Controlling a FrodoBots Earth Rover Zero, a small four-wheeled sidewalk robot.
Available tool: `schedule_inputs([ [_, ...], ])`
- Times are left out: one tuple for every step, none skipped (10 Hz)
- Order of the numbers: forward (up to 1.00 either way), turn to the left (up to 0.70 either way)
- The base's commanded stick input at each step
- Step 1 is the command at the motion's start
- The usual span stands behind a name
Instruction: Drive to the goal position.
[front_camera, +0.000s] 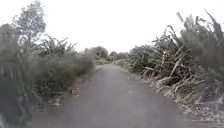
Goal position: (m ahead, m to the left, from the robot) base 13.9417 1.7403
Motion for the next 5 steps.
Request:
schedule_inputs([
  [0.85,0.0],
  [0.85,0.0],
  [0.85,0.0],
  [0.85,0.0],
  [0.85,0.0],
])
